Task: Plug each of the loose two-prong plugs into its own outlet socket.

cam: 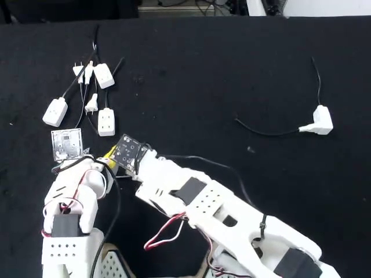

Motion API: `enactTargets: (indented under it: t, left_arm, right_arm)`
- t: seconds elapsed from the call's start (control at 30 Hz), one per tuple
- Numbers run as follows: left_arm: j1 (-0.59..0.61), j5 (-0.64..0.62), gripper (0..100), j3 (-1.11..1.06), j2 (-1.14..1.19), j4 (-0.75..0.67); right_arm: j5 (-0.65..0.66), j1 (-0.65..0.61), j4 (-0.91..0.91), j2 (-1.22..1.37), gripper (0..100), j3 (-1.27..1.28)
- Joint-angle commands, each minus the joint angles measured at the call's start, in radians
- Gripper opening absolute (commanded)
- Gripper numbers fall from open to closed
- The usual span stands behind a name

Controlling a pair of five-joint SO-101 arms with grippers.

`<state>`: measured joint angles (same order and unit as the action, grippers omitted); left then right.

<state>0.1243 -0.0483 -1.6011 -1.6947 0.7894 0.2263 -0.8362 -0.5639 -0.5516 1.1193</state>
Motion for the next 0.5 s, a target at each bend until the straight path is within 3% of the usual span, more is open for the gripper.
enactTargets:
  t: [0.0, 0.47]
  left_arm:
    - [-0.016, -0.014, 25, 0.061, -0.011, -0.003]
    - [-0.125, -0.008, 25, 0.059, -0.011, -0.003]
  right_arm:
    - [-0.011, -0.012, 0.028, -0.028, 1.0, -0.041]
    - [-0.012, -0.025, 0.089, -0.028, 1.0, -0.005]
